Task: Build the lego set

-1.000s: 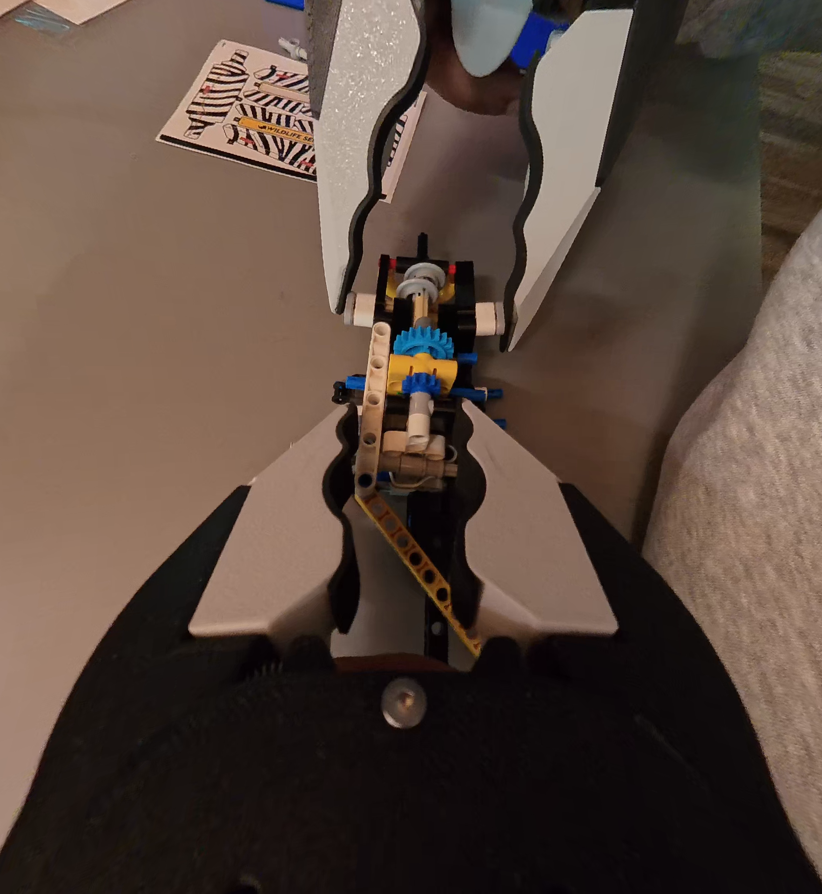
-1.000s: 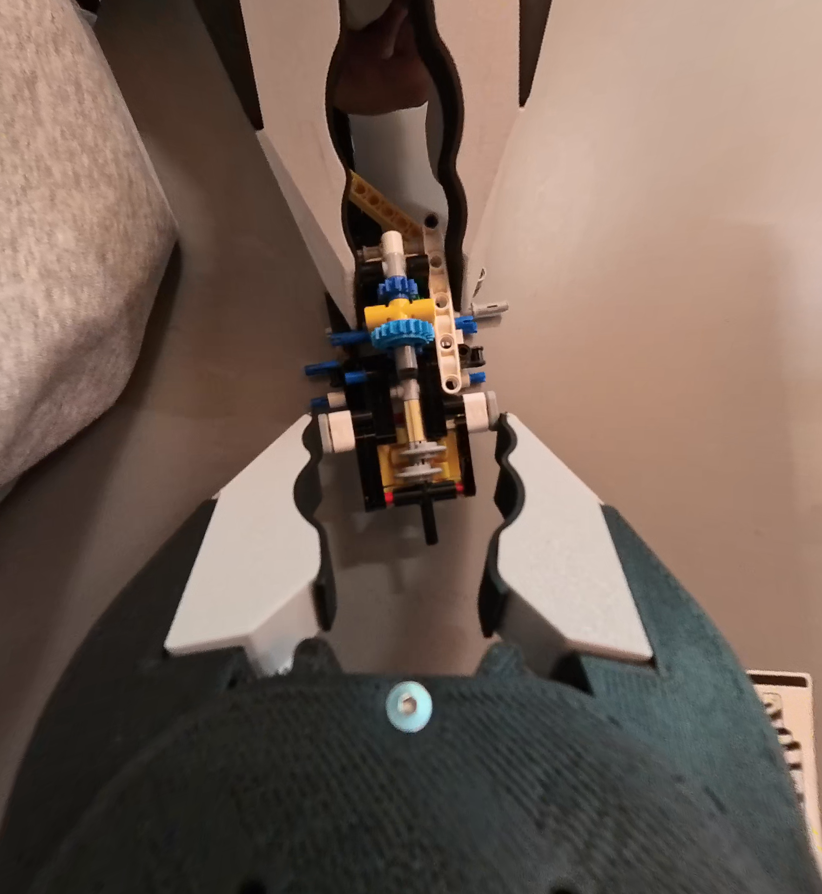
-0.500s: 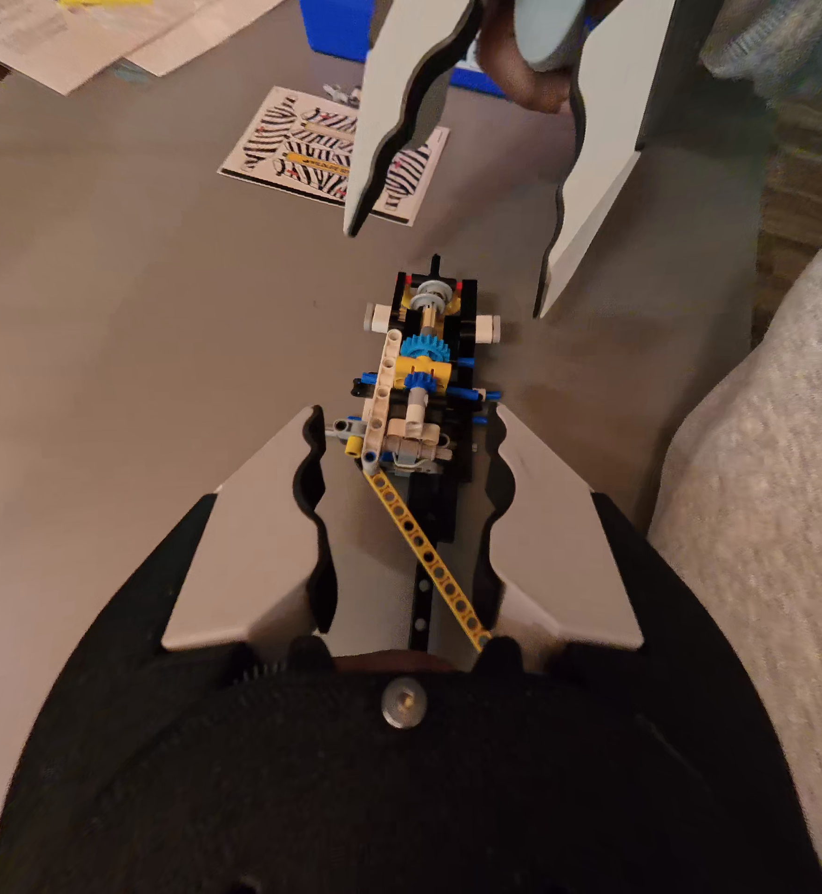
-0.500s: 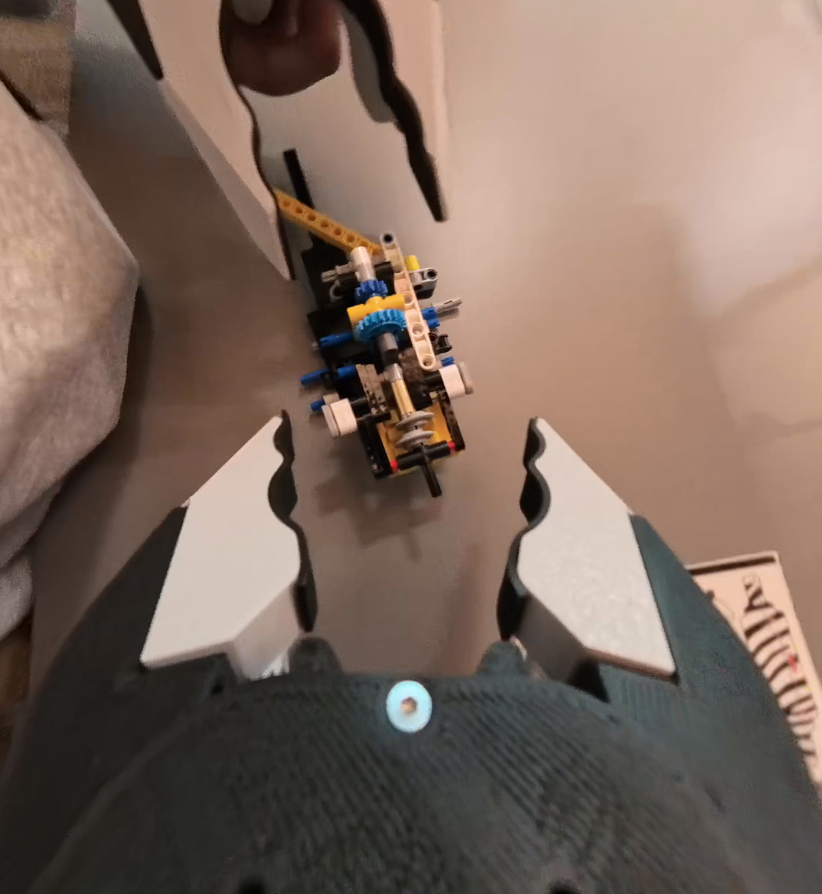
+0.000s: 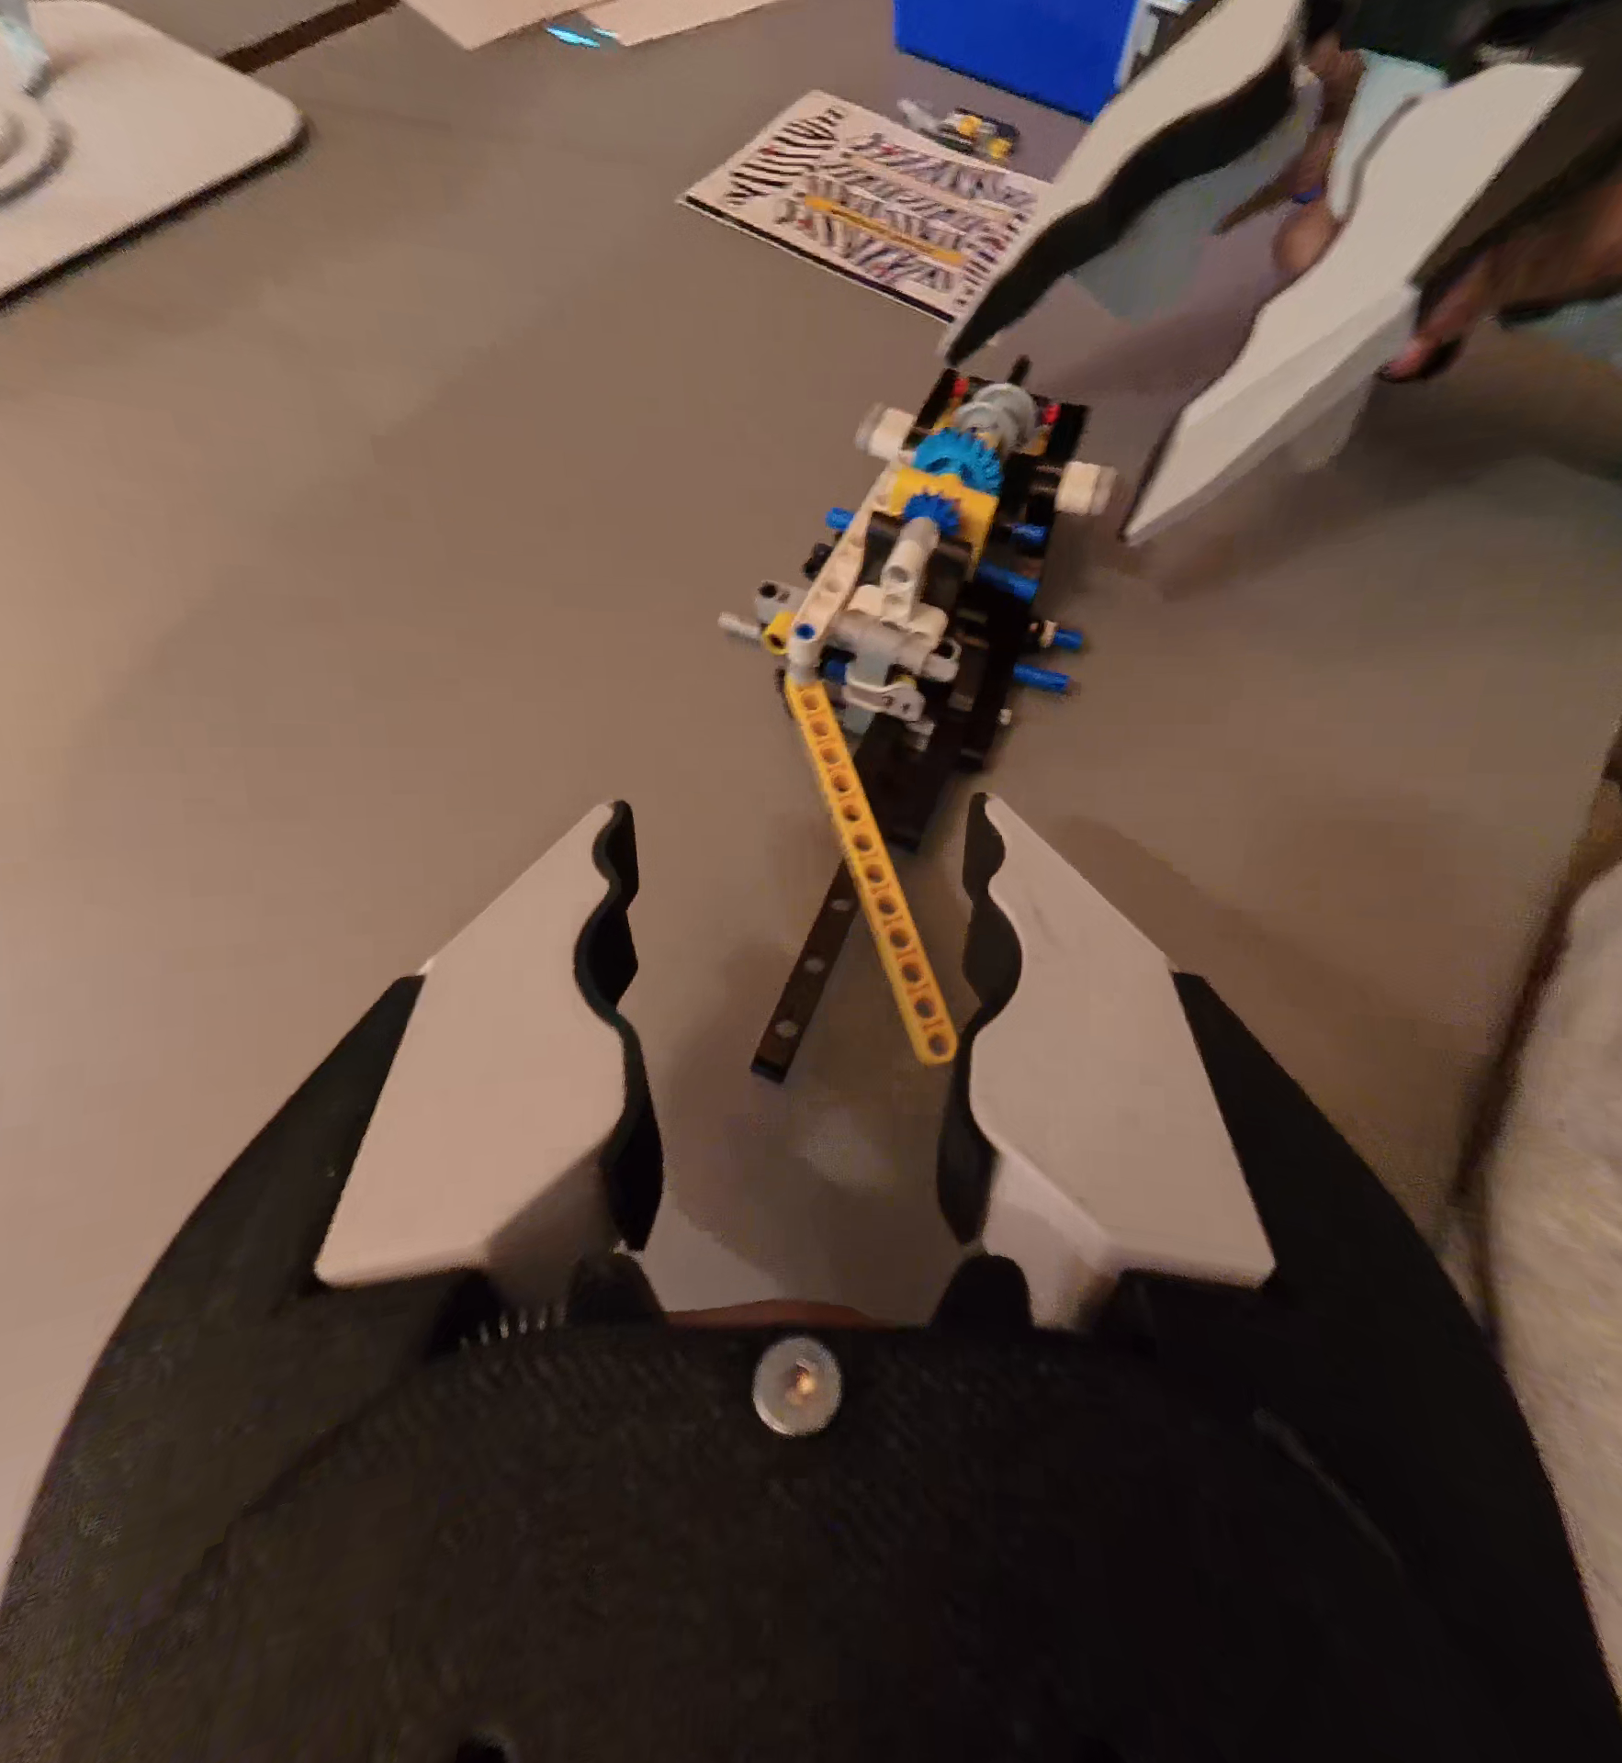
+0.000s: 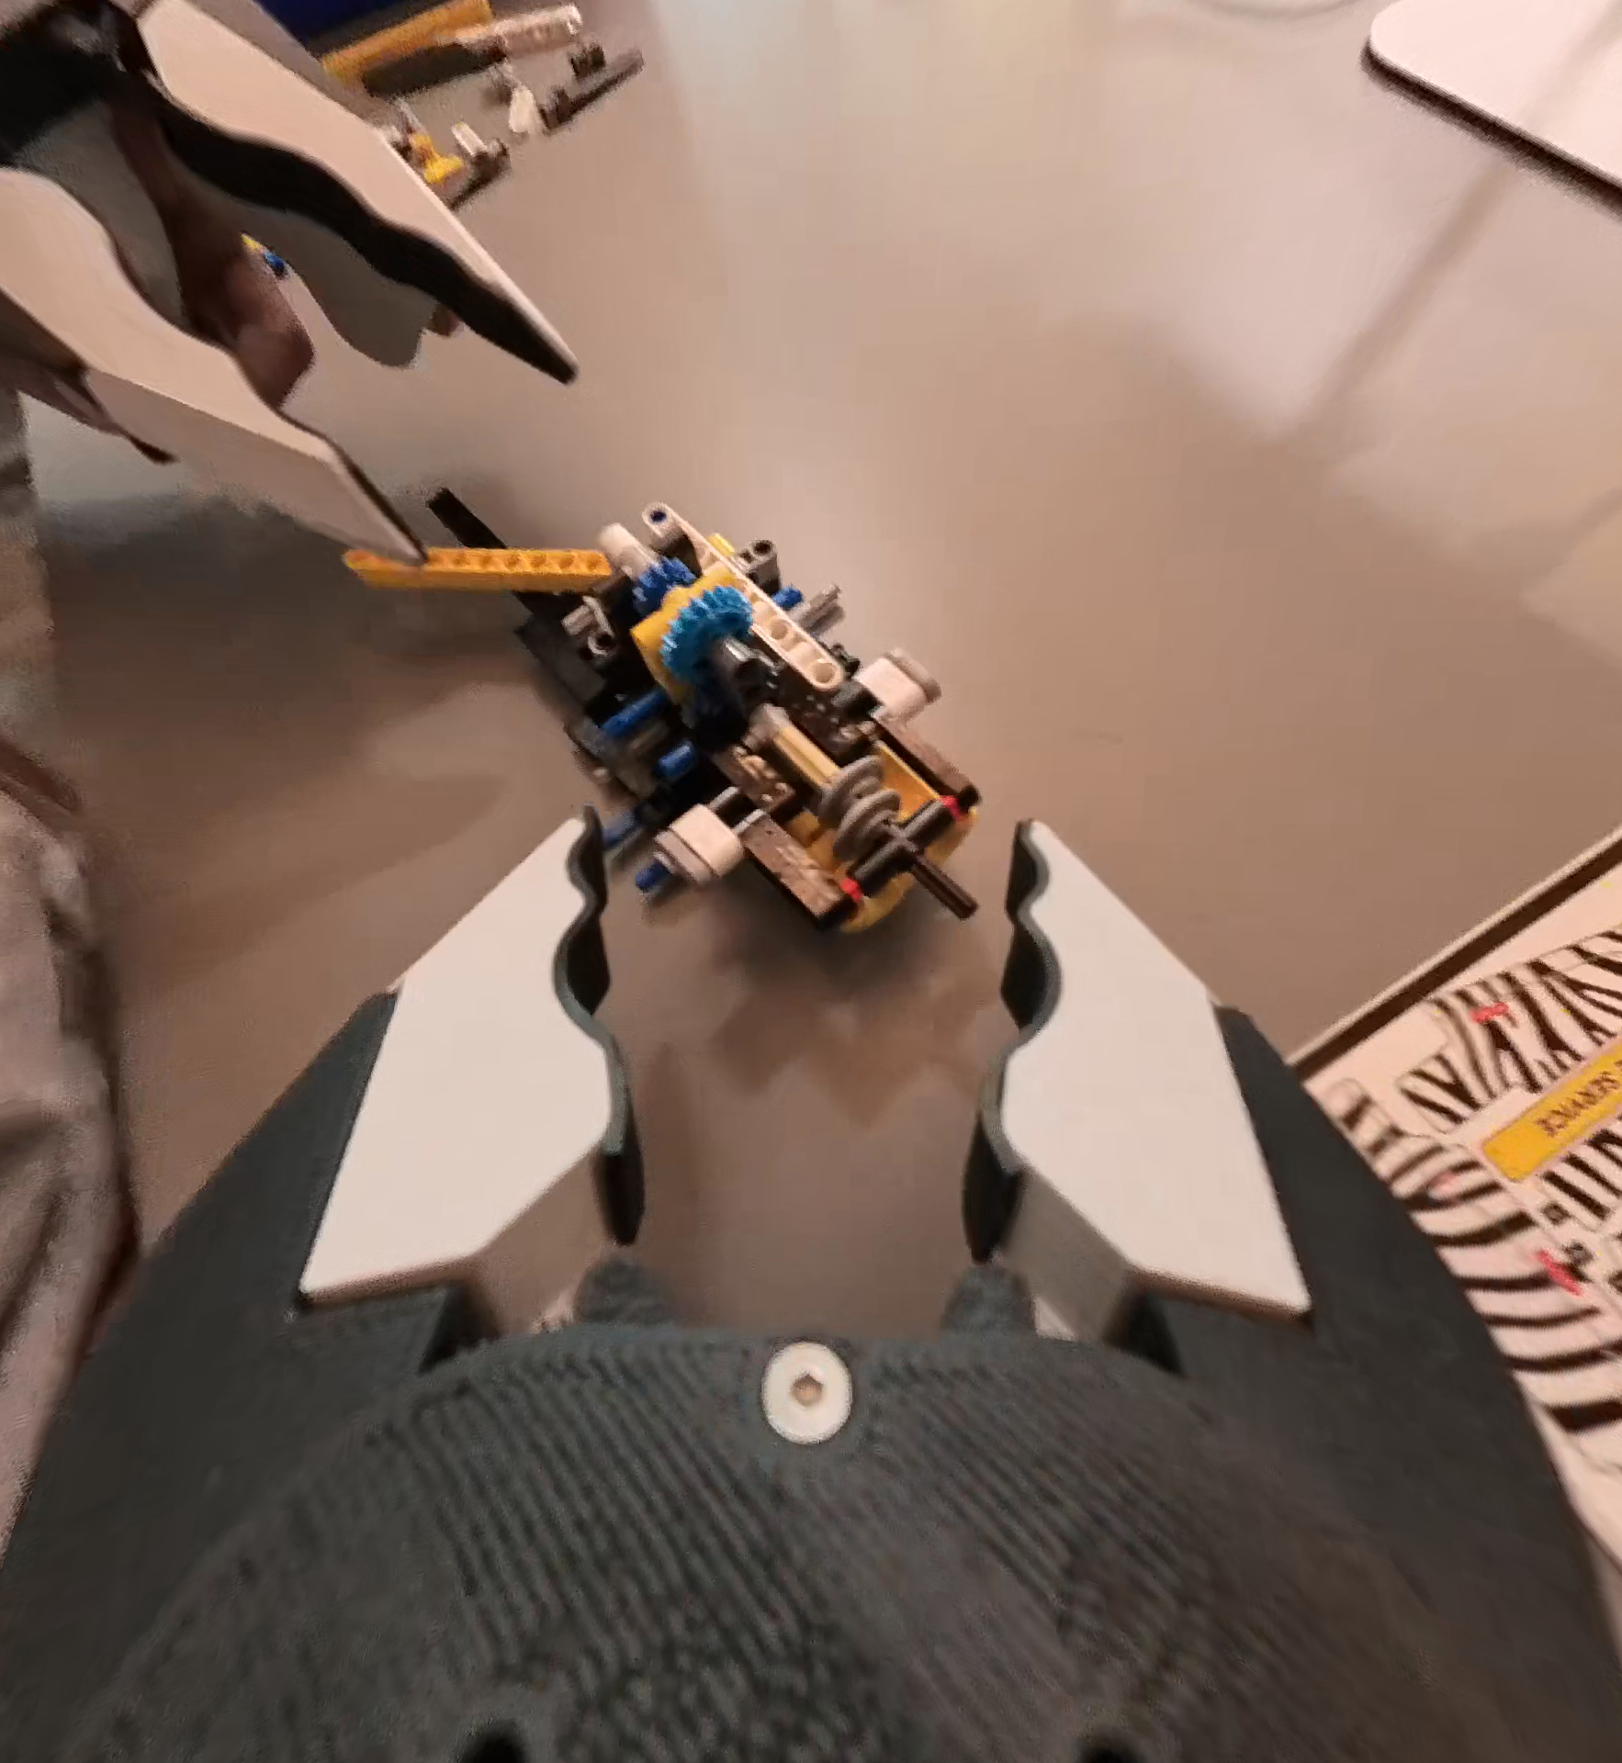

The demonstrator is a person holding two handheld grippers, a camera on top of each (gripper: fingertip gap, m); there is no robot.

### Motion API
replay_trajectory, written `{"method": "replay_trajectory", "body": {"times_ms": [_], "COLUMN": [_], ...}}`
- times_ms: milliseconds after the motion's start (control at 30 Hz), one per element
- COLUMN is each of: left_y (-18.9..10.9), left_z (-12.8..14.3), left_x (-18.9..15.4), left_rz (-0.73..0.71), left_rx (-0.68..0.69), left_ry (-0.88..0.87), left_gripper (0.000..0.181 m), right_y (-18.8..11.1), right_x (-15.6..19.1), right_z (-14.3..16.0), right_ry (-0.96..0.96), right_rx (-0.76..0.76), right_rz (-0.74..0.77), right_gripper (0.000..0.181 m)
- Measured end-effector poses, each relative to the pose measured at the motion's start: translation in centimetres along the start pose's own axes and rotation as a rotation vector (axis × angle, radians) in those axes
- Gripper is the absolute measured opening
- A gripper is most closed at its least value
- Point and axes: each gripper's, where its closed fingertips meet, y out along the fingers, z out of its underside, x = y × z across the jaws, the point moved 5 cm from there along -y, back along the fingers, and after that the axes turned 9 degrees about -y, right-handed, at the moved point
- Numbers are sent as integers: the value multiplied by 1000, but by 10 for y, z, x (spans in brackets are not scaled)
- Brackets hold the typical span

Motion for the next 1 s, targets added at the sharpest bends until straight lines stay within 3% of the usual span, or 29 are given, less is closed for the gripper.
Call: {"method": "replay_trajectory", "body": {"times_ms": [33, 133, 233, 367, 500, 1000], "left_y": [-3, -11, -24, -29, -27, -24], "left_z": [2, 10, 1, -8, -9, -12], "left_x": [2, 6, 1, -9, -8, -21], "left_rz": [-13, -12, 100, 263, 212, 98], "left_rx": [-26, -117, -270, -351, -429, -409], "left_ry": [-15, -124, -265, -383, -338, -175], "left_gripper": [70, 68, 65, 63, 66, 63], "right_y": [0, 0, -4, -15, -20, -25], "right_x": [4, 14, 25, 31, 20, 15], "right_z": [-1, 1, 6, 9, 16, 14], "right_ry": [14, 22, 29, 14, -57, 10], "right_rx": [-10, -17, -82, -106, -83, -152], "right_rz": [-12, 10, 37, 55, 175, 115], "right_gripper": [82, 83, 81, 75, 72, 68]}}
